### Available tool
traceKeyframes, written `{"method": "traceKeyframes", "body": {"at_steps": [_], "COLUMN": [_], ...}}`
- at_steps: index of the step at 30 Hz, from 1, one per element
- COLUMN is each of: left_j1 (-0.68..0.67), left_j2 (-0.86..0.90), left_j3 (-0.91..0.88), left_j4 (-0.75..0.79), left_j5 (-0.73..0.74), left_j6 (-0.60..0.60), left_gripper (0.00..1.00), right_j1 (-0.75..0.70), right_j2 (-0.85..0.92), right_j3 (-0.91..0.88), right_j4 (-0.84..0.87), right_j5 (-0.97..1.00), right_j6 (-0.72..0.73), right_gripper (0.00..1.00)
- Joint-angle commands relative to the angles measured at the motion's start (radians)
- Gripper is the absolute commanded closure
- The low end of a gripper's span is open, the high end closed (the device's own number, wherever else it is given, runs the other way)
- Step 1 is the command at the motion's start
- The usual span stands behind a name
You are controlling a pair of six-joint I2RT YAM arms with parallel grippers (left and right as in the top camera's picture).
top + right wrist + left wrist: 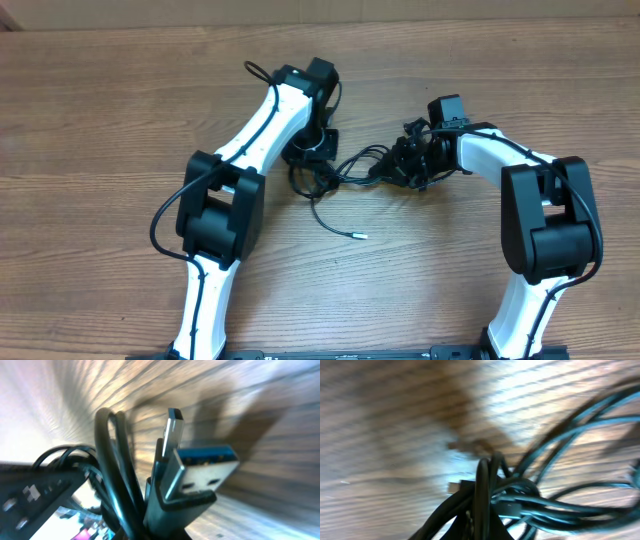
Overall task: Untangle cables
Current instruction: 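Pull the left gripper back left, stretching the cable between grippers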
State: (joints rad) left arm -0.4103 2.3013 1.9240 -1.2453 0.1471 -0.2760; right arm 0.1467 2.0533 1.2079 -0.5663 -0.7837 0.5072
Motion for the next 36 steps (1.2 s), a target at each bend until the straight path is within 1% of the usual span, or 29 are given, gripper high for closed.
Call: {"method": "traceKeyframes", "body": {"at_steps": [1, 7, 11, 14, 17, 23, 29, 36], "left_j1": [0.078, 0.107, 0.131, 0.151, 0.171, 0.215, 0.285, 0.373], "left_j2": [-0.045, -0.045, -0.045, -0.045, -0.045, -0.045, -0.045, -0.045], "left_j3": [-0.03, -0.135, -0.231, -0.298, -0.334, -0.333, -0.333, -0.333], "left_j4": [0.004, 0.107, 0.213, 0.282, 0.321, 0.33, 0.324, 0.315], "left_j5": [-0.233, -0.234, -0.233, -0.233, -0.236, -0.228, -0.23, -0.105], "left_j6": [0.125, 0.15, 0.15, 0.15, 0.149, 0.145, 0.04, 0.028], "left_gripper": [0.96, 0.96, 0.96, 0.96, 0.96, 0.96, 0.96, 0.96], "right_j1": [-0.048, -0.101, -0.131, -0.142, -0.142, -0.143, -0.155, -0.159], "right_j2": [0.006, 0.006, 0.006, 0.006, 0.006, 0.006, 0.006, 0.006], "right_j3": [-0.01, -0.01, -0.01, -0.01, -0.01, -0.01, -0.01, -0.01], "right_j4": [-0.013, -0.012, -0.012, -0.011, -0.013, -0.019, -0.069, -0.122], "right_j5": [-0.065, -0.277, -0.335, -0.343, -0.314, -0.271, -0.172, 0.001], "right_j6": [-0.056, -0.124, -0.124, -0.124, -0.124, -0.123, -0.124, -0.123], "right_gripper": [0.96, 0.96, 0.96, 0.96, 0.96, 0.96, 0.96, 0.96]}}
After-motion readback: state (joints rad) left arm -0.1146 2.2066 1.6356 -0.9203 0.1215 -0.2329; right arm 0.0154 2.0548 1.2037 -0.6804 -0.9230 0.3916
